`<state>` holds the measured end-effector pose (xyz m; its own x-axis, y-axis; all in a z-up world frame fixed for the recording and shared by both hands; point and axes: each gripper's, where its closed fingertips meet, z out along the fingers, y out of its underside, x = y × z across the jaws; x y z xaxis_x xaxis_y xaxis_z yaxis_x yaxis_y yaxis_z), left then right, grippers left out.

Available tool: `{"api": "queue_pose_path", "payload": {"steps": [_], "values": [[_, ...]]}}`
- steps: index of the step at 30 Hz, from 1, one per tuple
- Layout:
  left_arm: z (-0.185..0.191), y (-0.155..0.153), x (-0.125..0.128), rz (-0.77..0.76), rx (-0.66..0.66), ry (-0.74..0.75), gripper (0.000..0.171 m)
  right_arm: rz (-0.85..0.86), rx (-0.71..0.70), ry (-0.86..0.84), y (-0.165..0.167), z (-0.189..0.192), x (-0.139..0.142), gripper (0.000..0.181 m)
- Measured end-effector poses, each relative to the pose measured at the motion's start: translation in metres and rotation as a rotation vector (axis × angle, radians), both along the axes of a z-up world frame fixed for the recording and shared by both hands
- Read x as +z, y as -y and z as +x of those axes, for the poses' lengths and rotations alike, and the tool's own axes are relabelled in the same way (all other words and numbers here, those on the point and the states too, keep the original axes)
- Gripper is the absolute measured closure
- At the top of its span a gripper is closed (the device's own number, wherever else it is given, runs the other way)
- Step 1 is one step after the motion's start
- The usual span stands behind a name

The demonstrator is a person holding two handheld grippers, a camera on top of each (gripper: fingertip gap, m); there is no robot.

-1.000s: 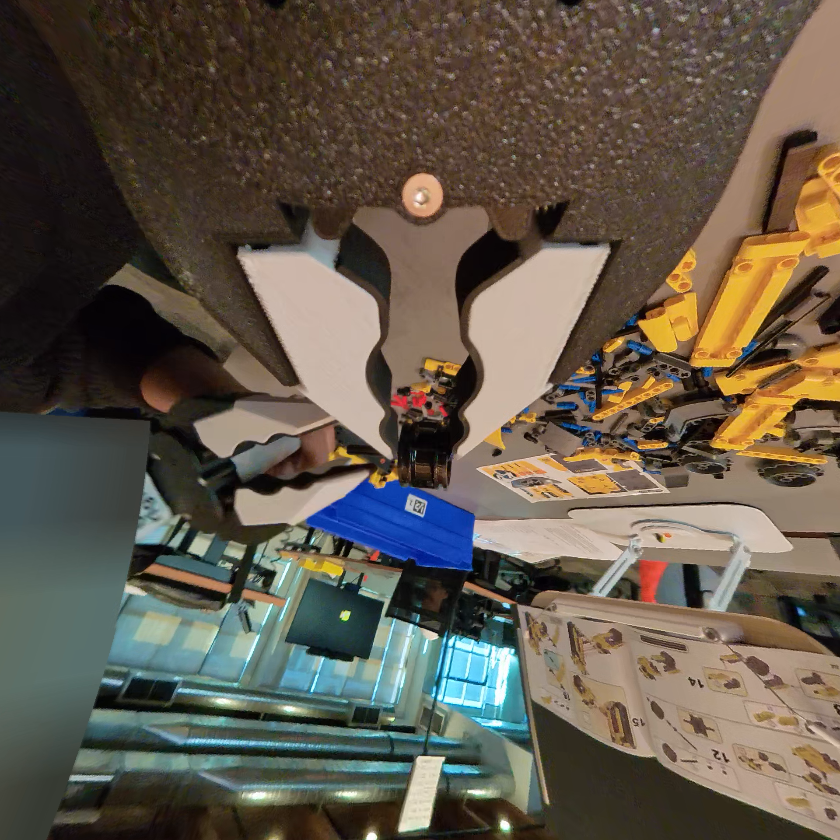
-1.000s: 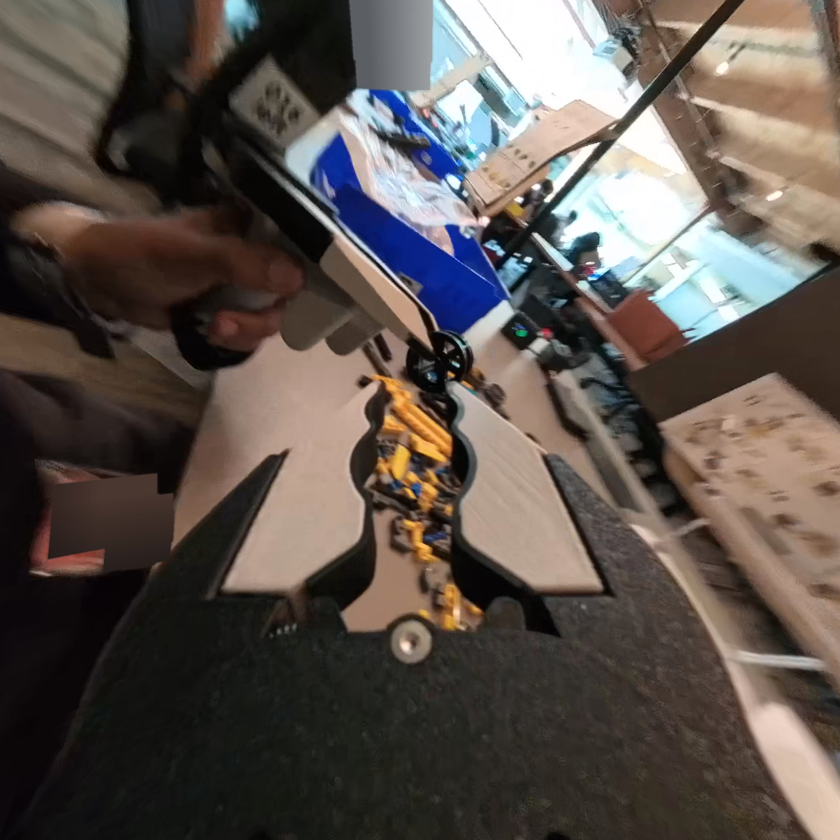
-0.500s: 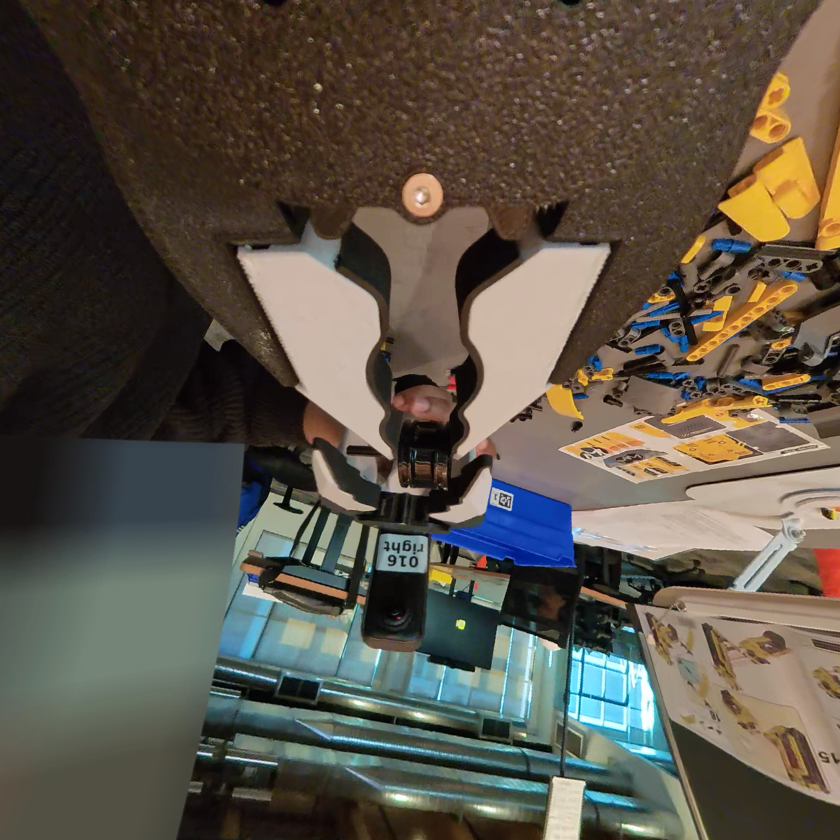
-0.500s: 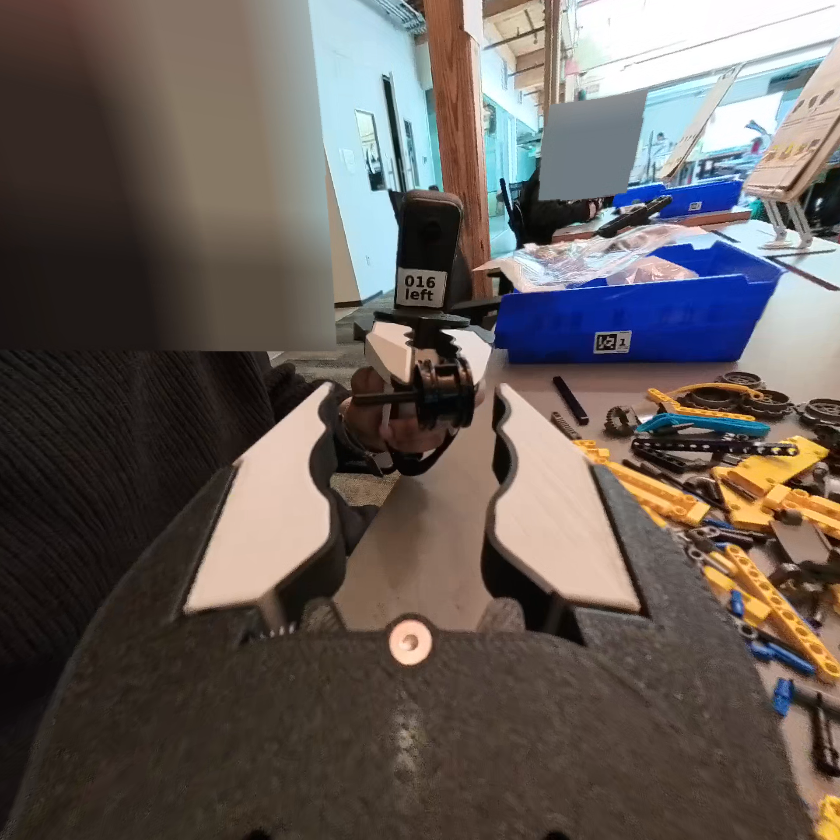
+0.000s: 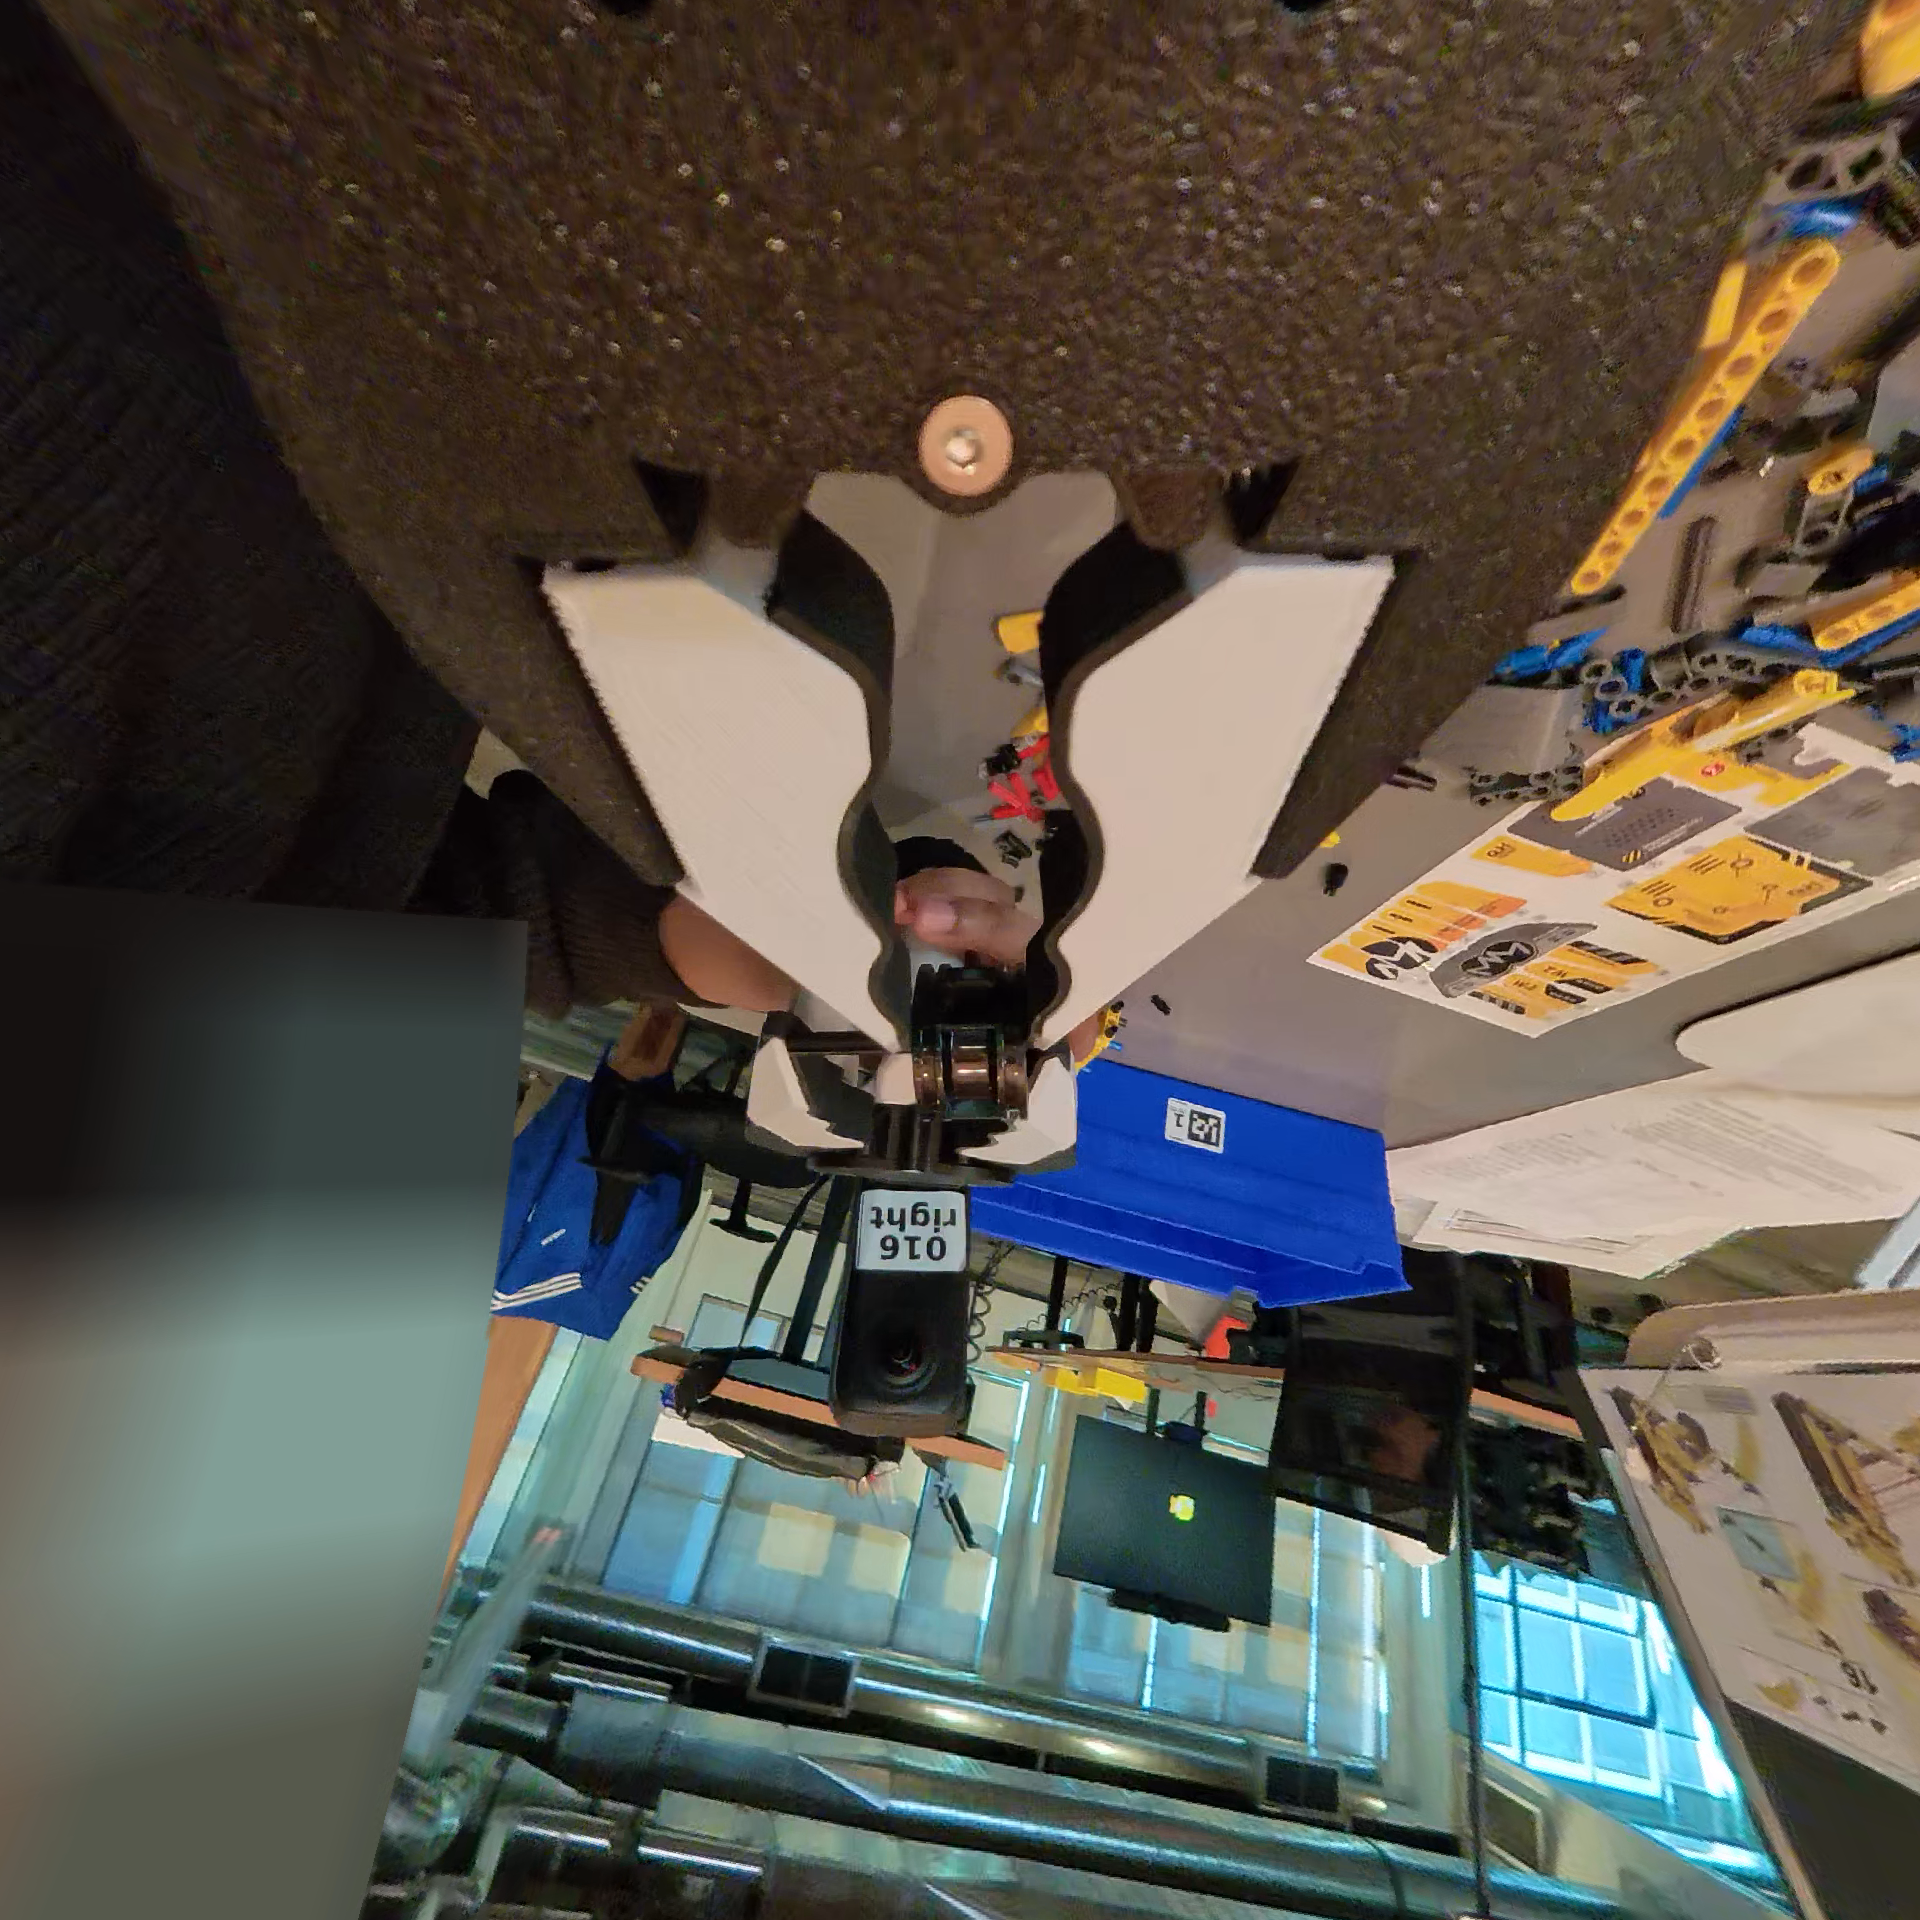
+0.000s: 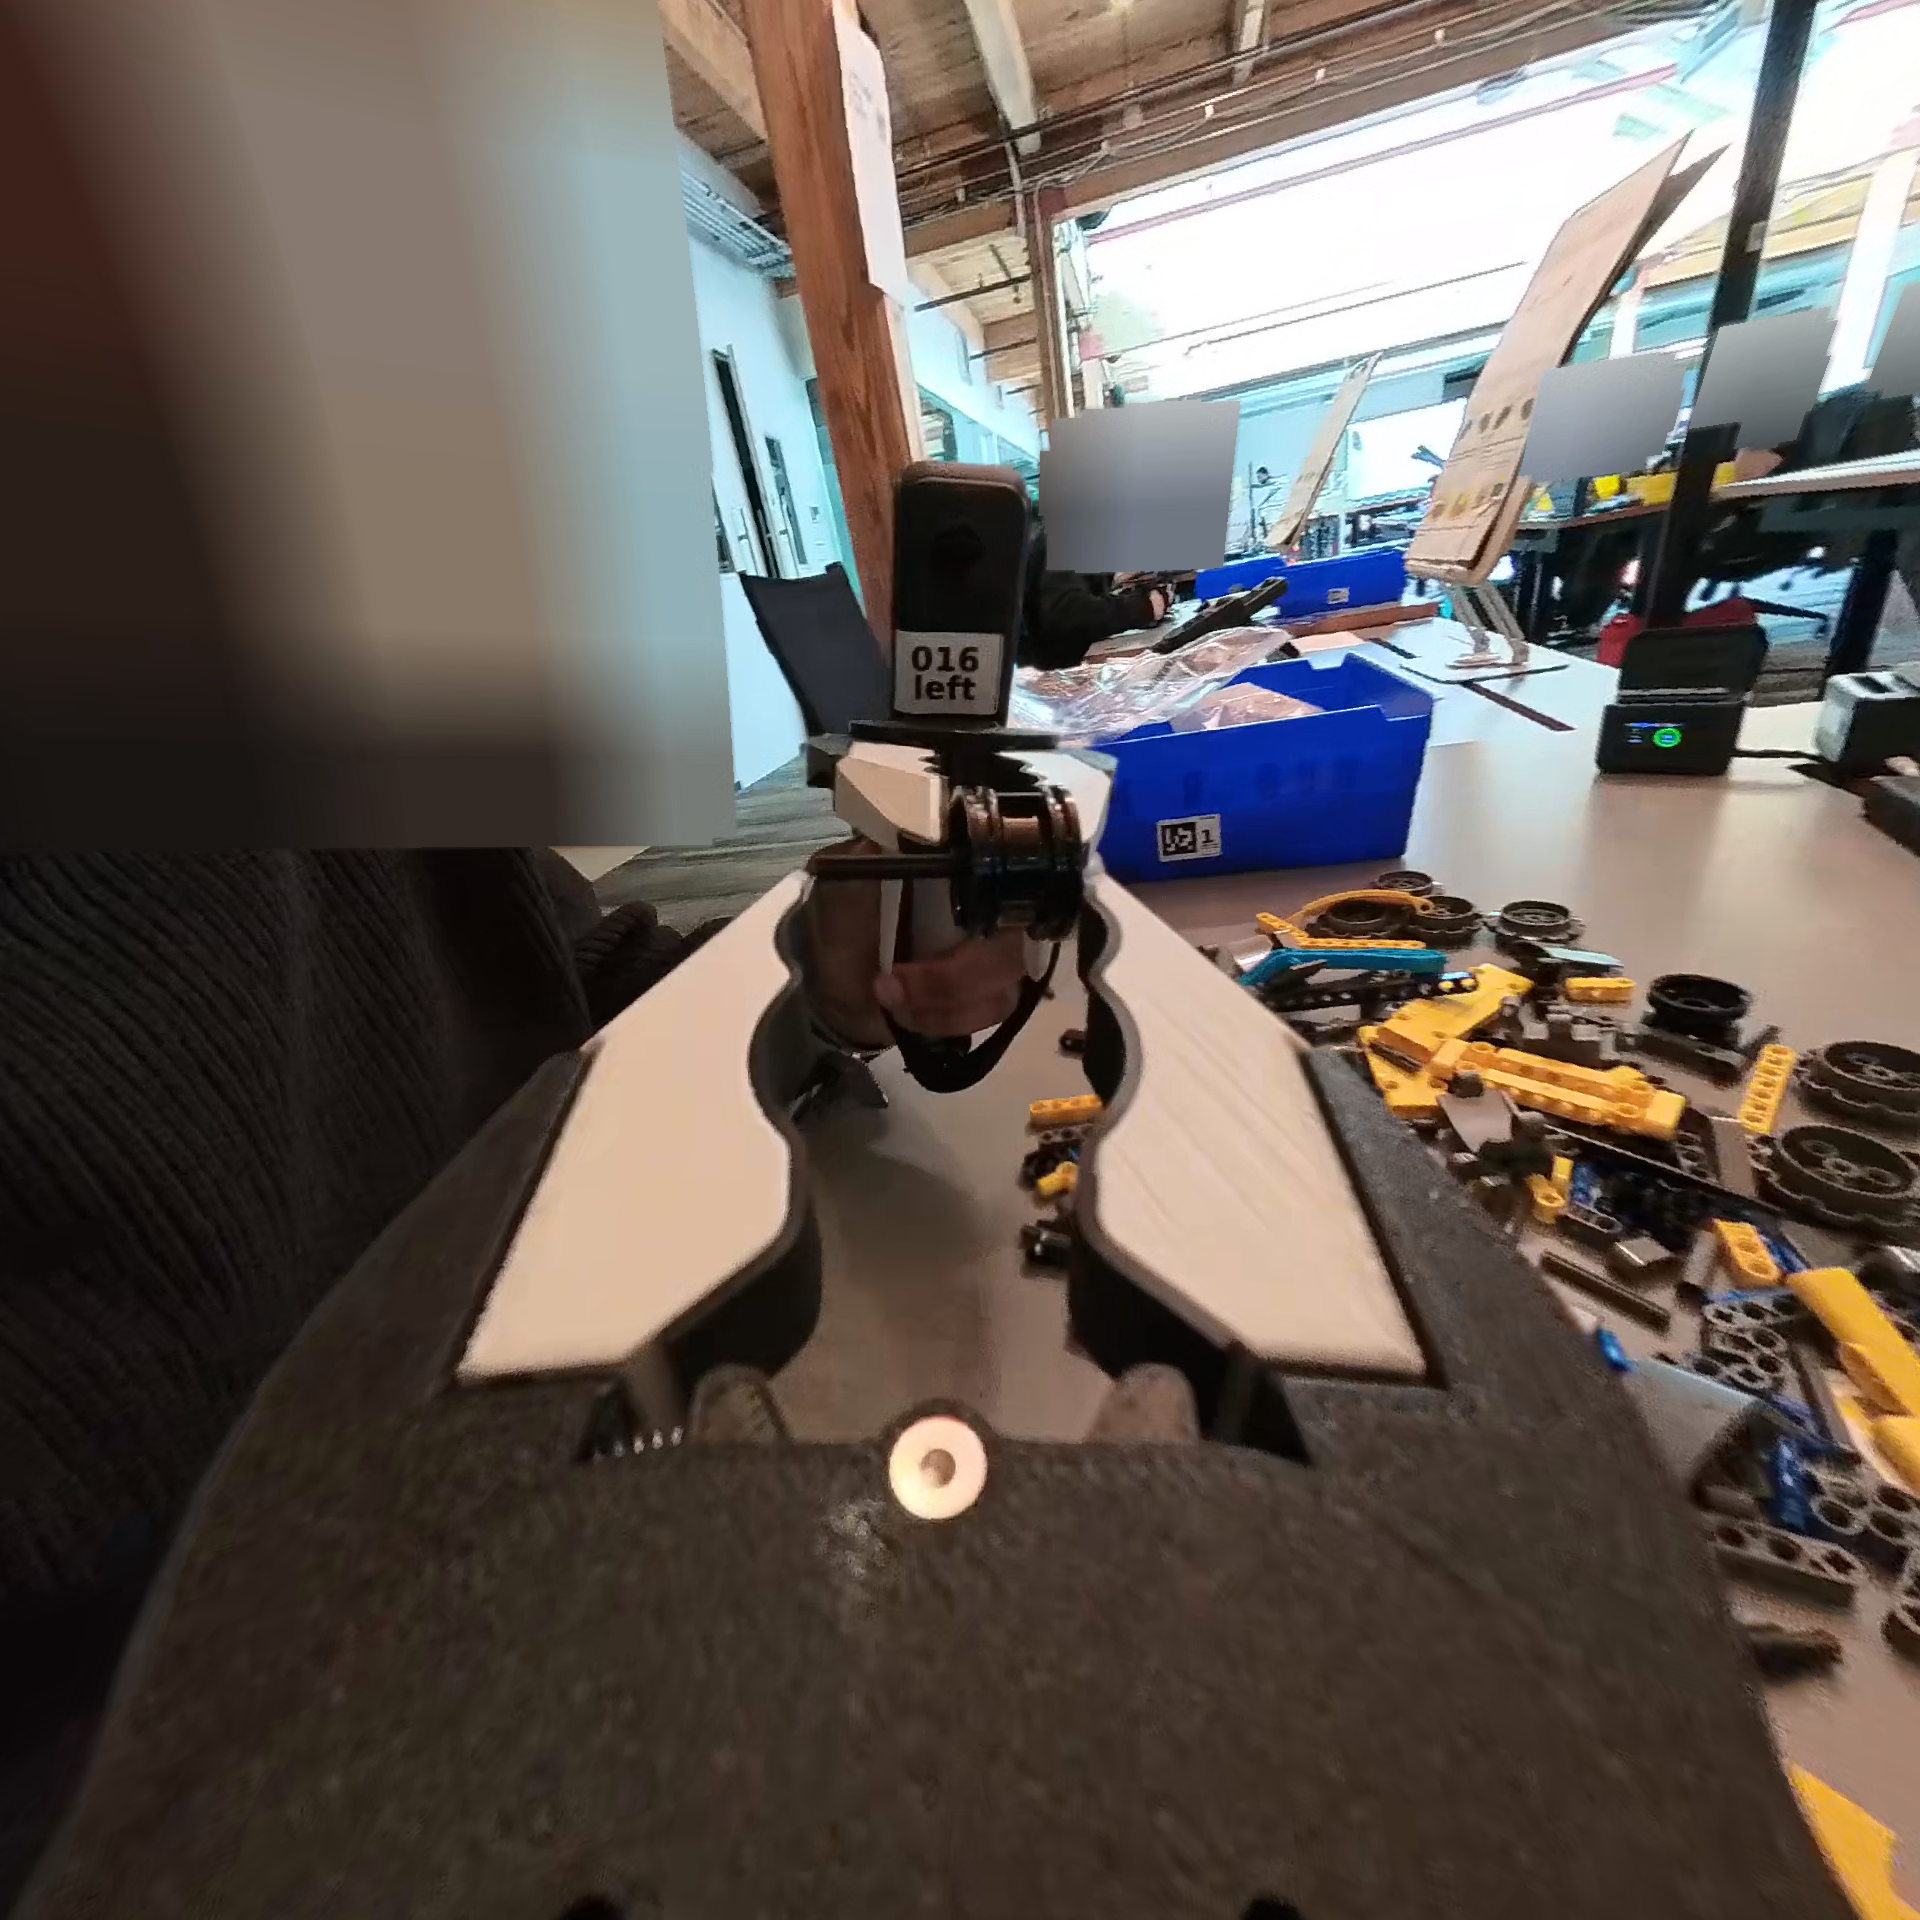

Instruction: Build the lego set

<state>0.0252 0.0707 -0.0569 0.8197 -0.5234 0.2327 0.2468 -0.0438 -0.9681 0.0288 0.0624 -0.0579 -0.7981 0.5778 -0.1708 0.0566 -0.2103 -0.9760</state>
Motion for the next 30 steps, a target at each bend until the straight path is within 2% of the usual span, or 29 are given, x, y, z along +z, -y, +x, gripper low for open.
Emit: {"api": "queue_pose_path", "payload": {"steps": [8,16,22,23,24,25,26,27,30], "values": [[-0.009,-0.004,-0.020,0.010,-0.019,0.014,0.152,0.002,-0.014,0.084,-0.005,-0.009,-0.019,0.132],[-0.010,-0.003,-0.023,-0.001,-0.021,0.027,0.151,0.005,-0.021,0.082,-0.004,-0.010,-0.022,0.132],[-0.017,-0.007,-0.026,-0.007,0.049,-0.008,0.144,0.057,-0.076,0.041,-0.008,-0.012,-0.022,0.133],[-0.017,-0.007,-0.026,-0.003,0.053,-0.019,0.143,0.071,-0.087,0.026,-0.008,-0.011,-0.021,0.137],[-0.013,-0.004,-0.024,0.013,0.028,-0.024,0.134,0.096,-0.116,0.005,-0.011,-0.012,-0.021,0.161],[-0.015,-0.005,-0.024,0.014,0.043,-0.021,0.135,0.125,-0.139,-0.024,-0.014,-0.011,-0.020,0.161],[-0.014,-0.005,-0.026,0.003,0.038,-0.035,0.144,0.153,-0.153,-0.052,-0.015,-0.010,-0.019,0.161],[-0.011,-0.004,-0.030,-0.021,0.023,-0.056,0.164,0.176,-0.162,-0.079,-0.015,-0.009,-0.018,0.162],[-0.009,-0.005,-0.033,-0.019,0.043,-0.099,0.167,0.222,-0.190,-0.118,-0.013,-0.007,-0.016,0.161]]}}
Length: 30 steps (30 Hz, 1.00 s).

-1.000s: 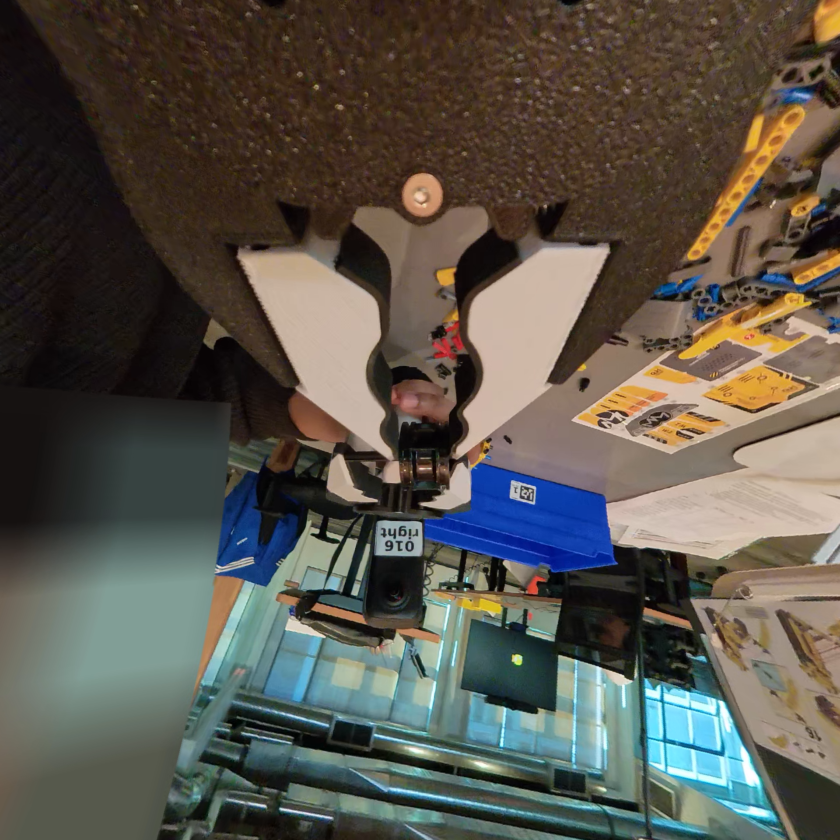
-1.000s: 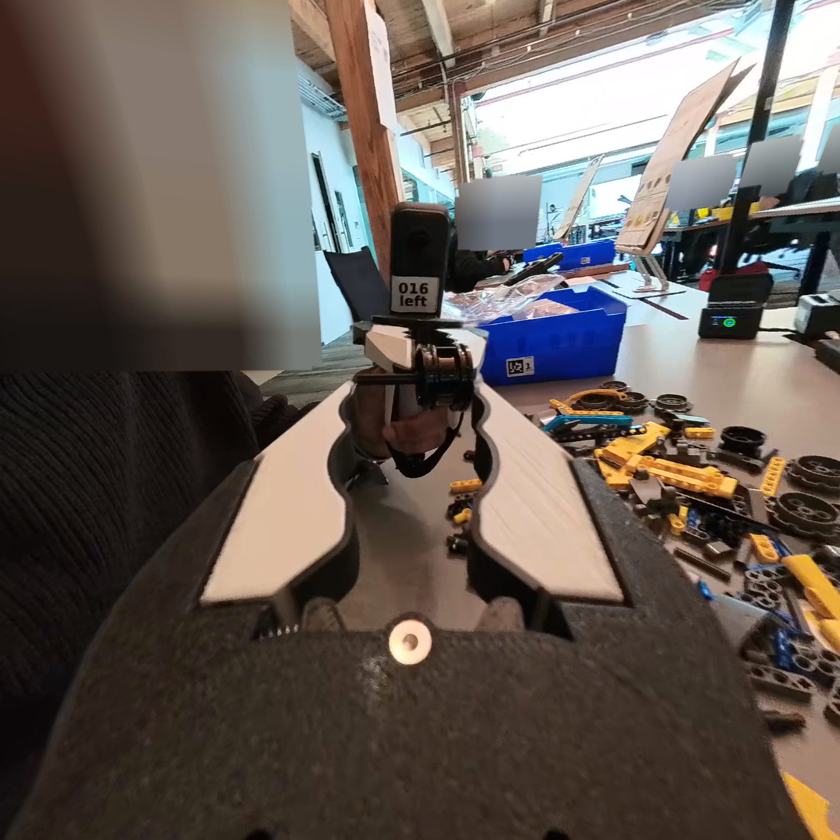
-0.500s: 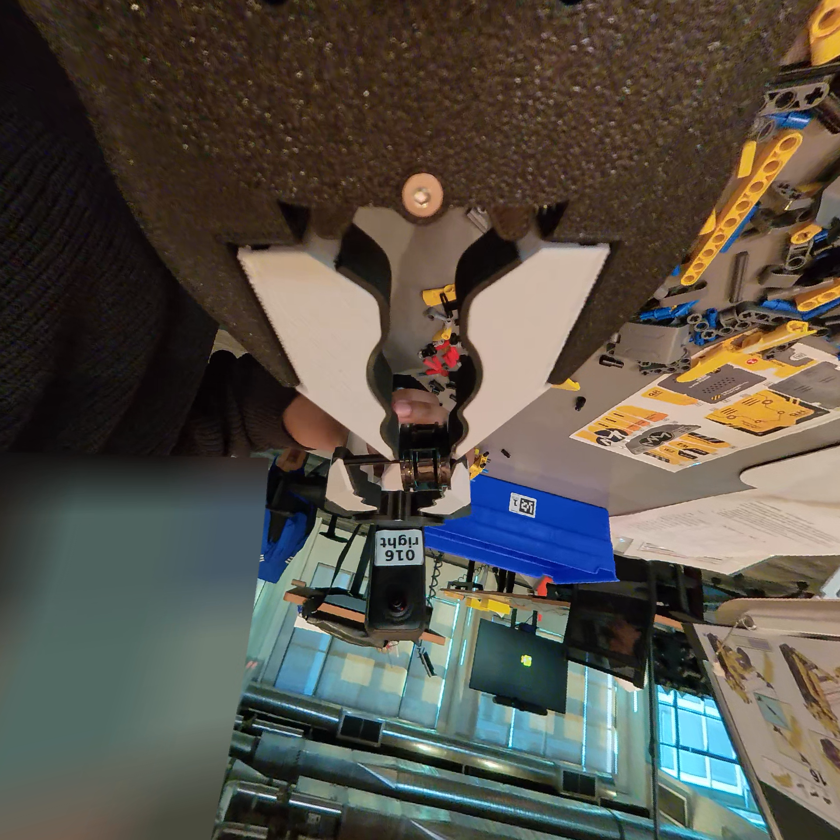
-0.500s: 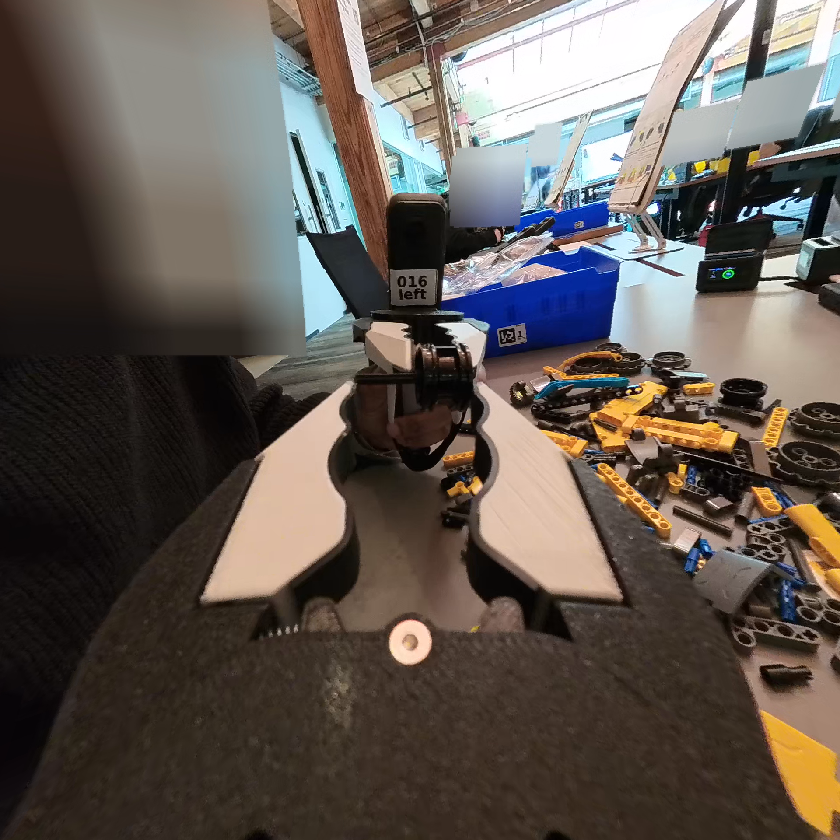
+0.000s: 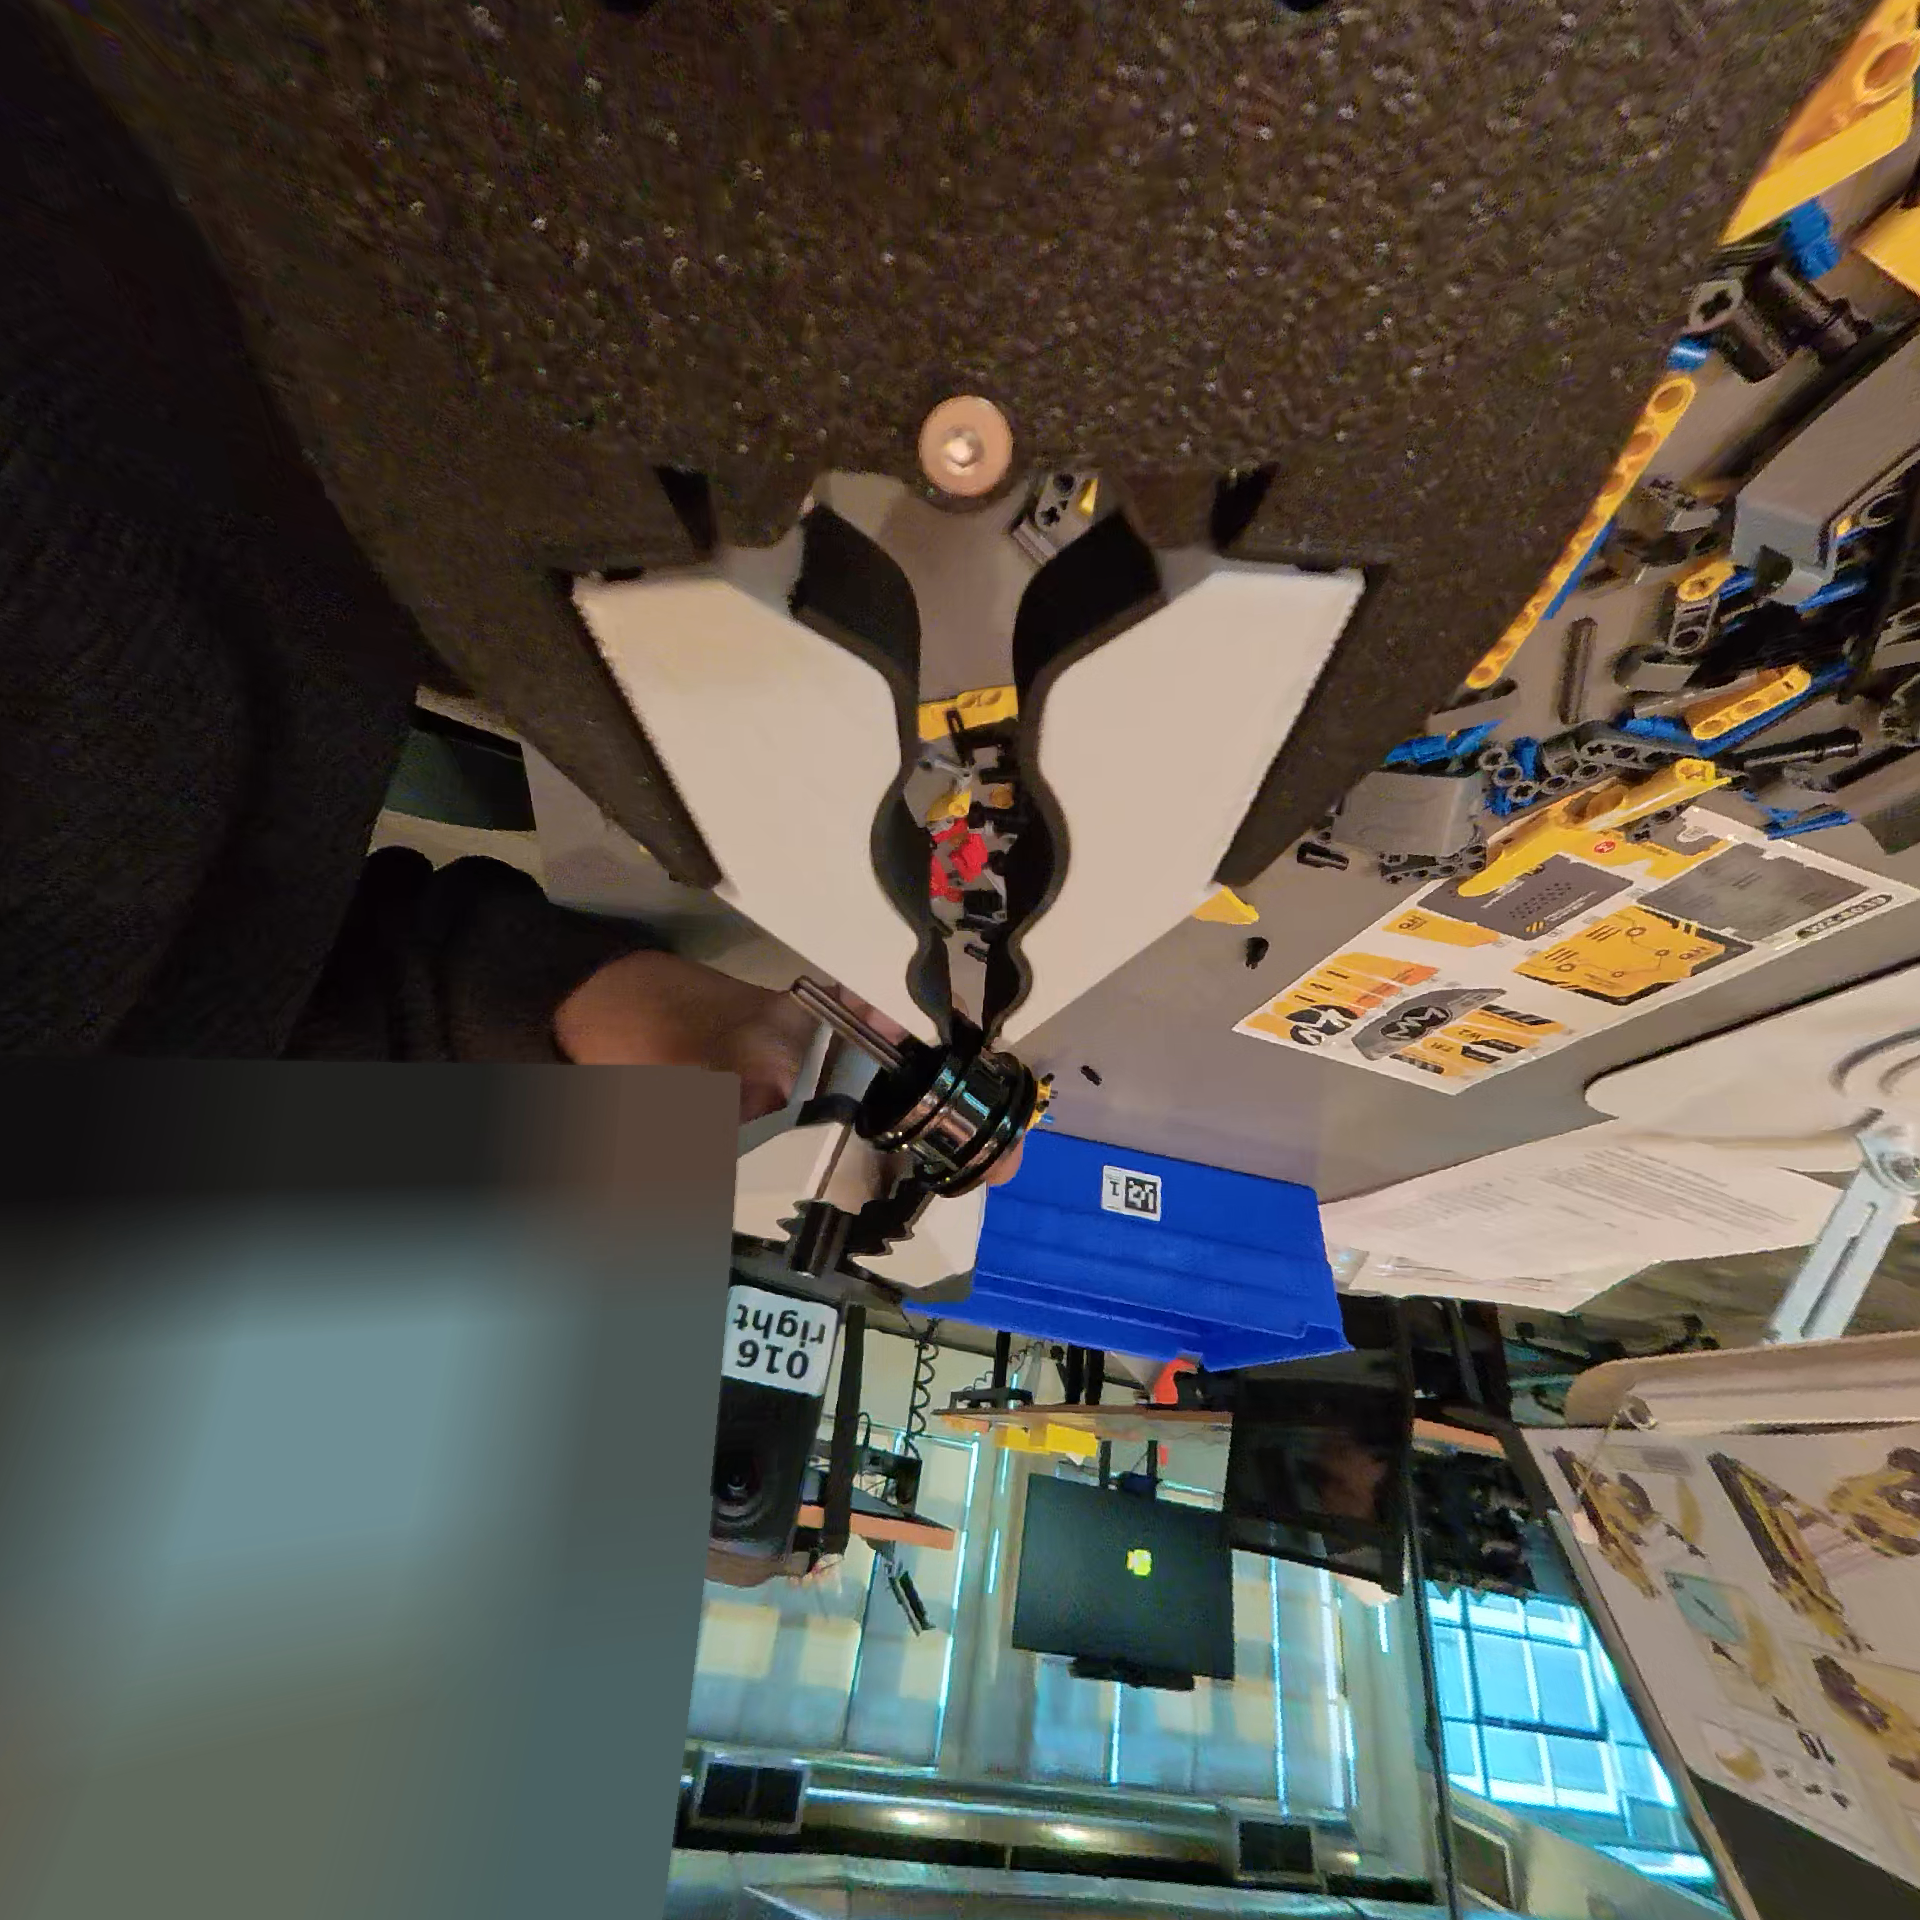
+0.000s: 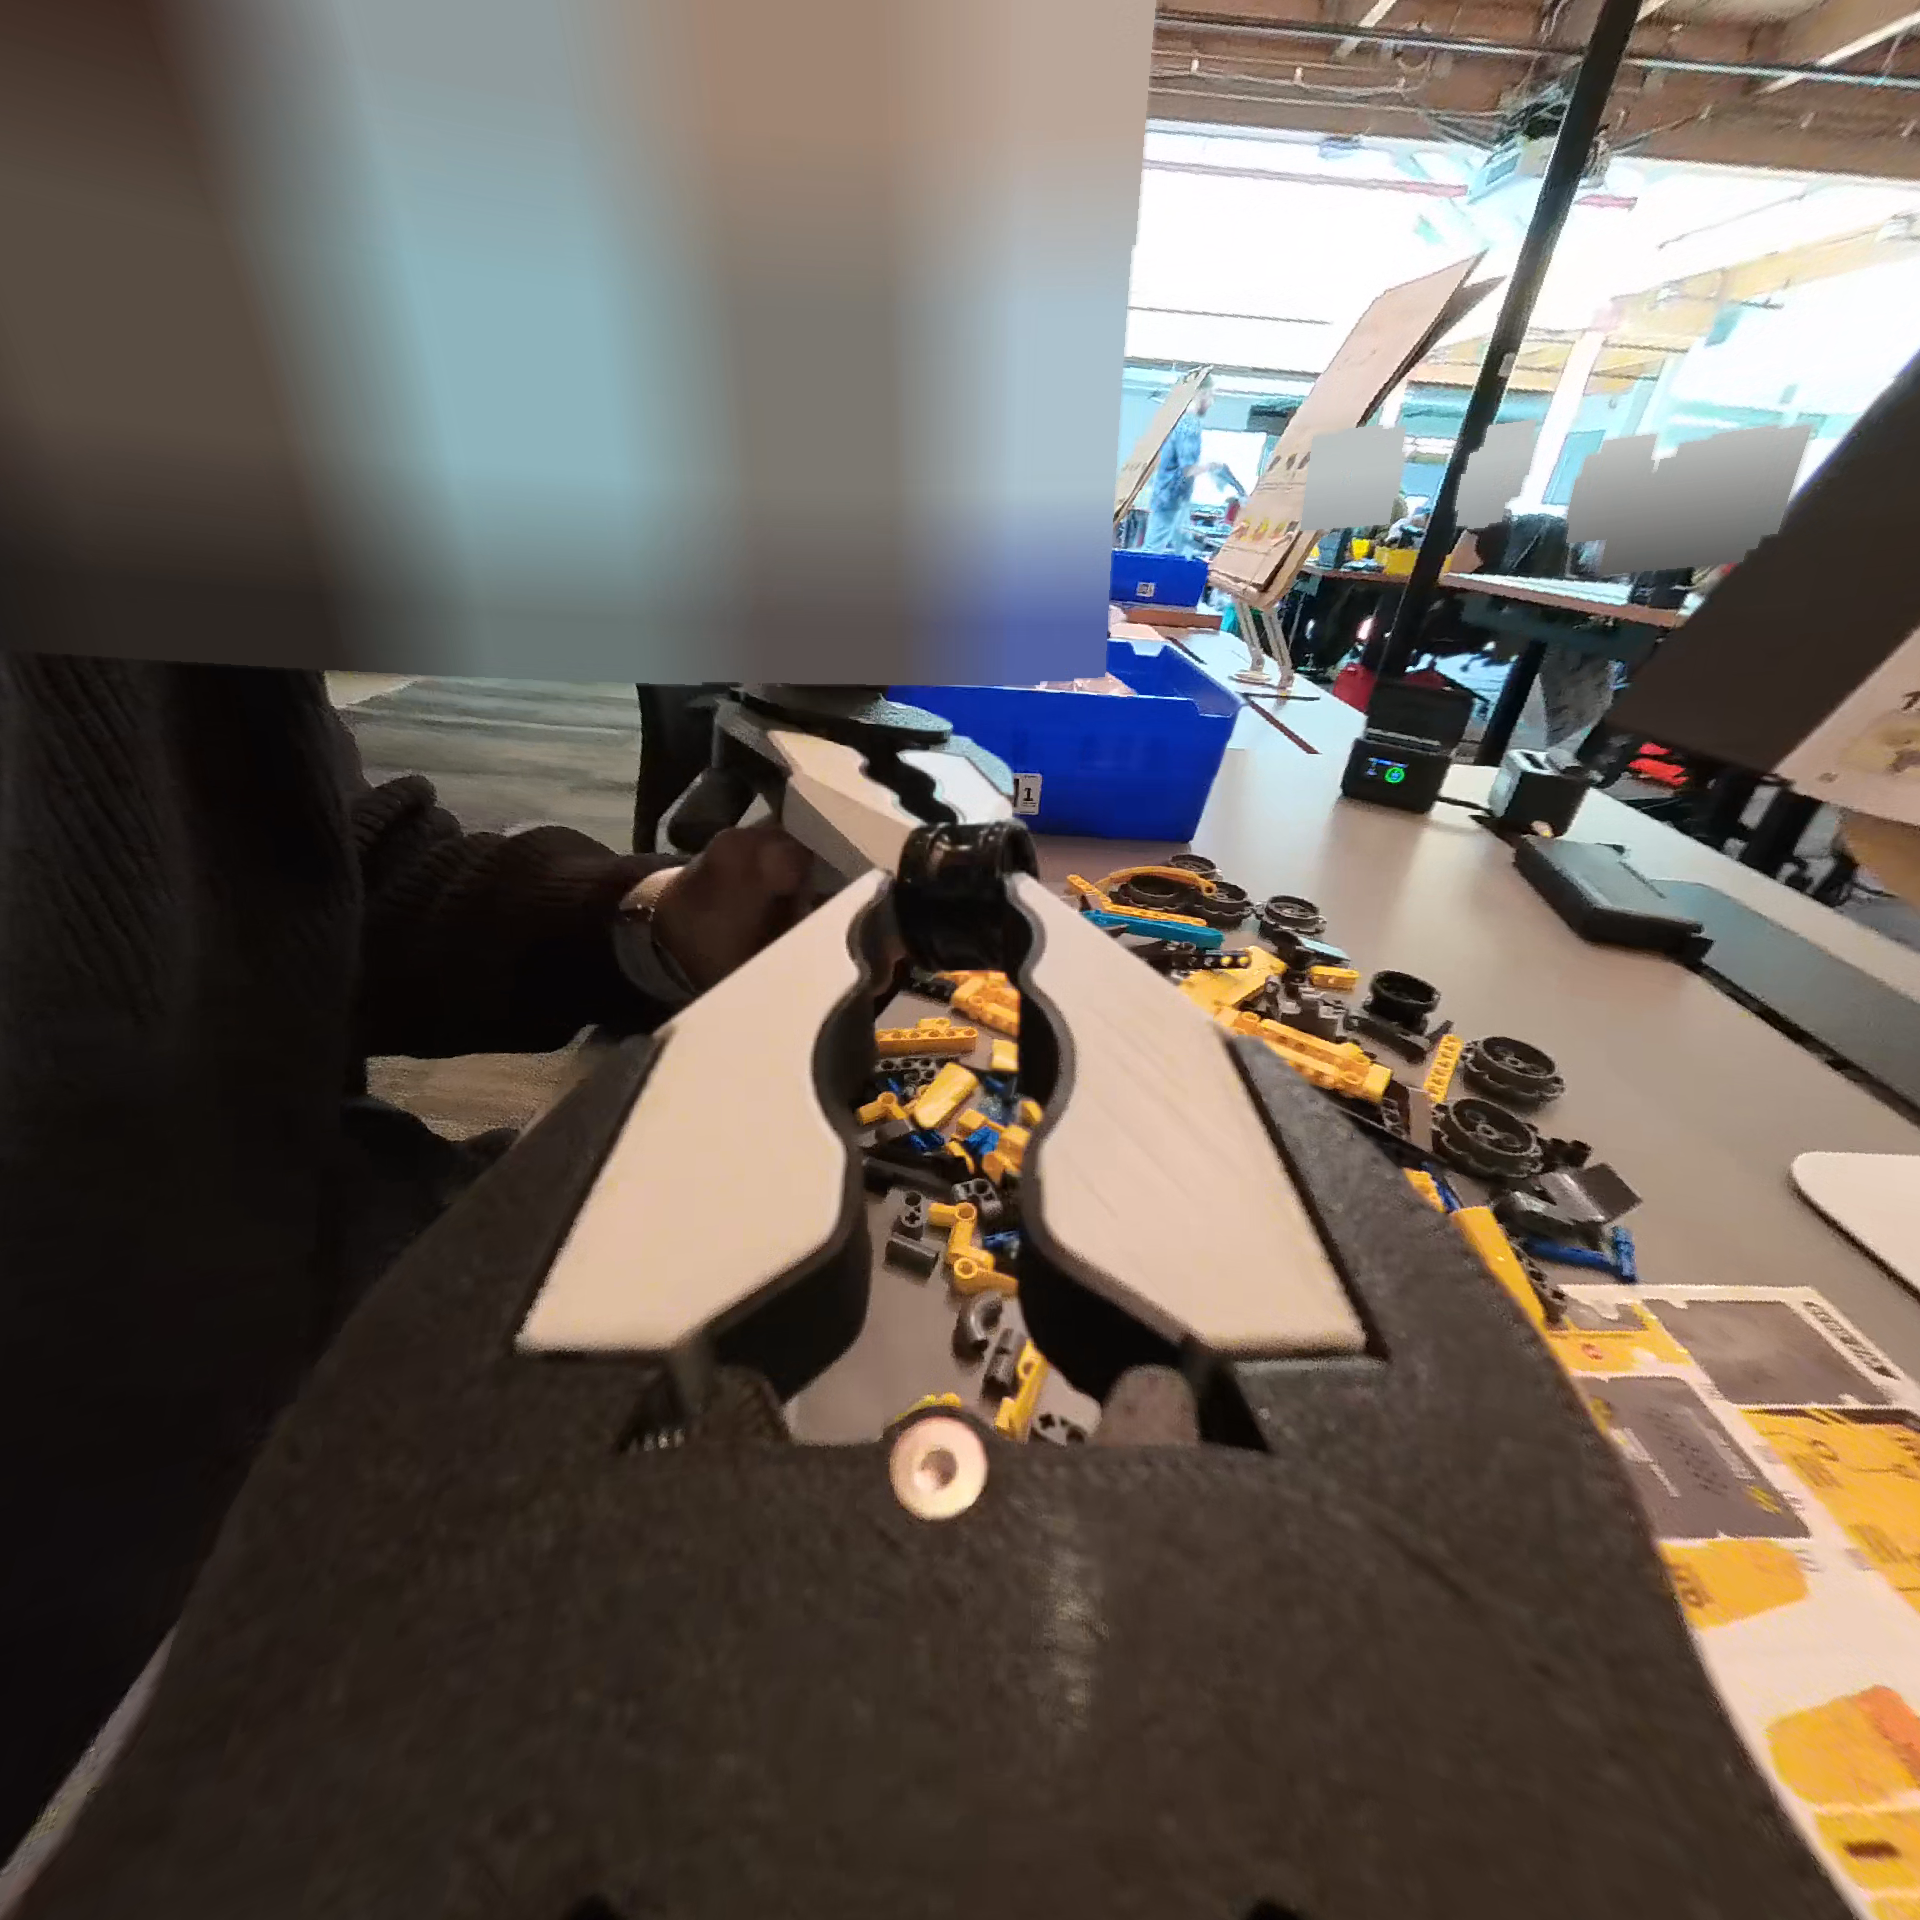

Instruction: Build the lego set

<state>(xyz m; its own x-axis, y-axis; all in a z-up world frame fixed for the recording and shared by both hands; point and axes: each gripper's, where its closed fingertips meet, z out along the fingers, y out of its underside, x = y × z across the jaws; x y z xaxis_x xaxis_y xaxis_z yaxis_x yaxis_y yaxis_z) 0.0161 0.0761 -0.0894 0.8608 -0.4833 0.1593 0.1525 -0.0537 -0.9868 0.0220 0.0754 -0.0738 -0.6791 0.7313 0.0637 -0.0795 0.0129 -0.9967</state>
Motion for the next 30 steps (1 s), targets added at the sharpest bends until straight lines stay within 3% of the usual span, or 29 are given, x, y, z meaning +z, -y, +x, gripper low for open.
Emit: {"api": "queue_pose_path", "payload": {"steps": [9,14,18,23,26,29,30], "values": [[-0.001,0.001,0.004,0.025,-0.005,0.022,0.165,0.000,0.000,0.015,0.000,-0.001,0.000,0.162],[0.003,0.010,0.020,0.085,-0.090,0.135,0.140,-0.130,0.114,0.085,0.000,0.005,0.005,0.162],[0.009,0.011,0.019,0.054,-0.164,0.192,0.140,-0.225,0.265,0.164,0.009,0.015,0.006,0.161],[0.023,0.015,0.013,0.015,-0.246,0.175,0.149,-0.233,0.315,0.223,0.016,0.016,0.000,0.162],[0.021,0.015,0.013,0.008,-0.245,0.183,0.150,-0.239,0.311,0.223,0.016,0.015,-0.001,0.162],[0.010,0.011,0.012,0.007,-0.174,0.175,0.151,-0.202,0.208,0.176,0.008,0.005,-0.003,0.160],[0.006,0.010,0.012,0.006,-0.151,0.179,0.151,-0.177,0.164,0.149,0.006,0.002,-0.003,0.149]]}}
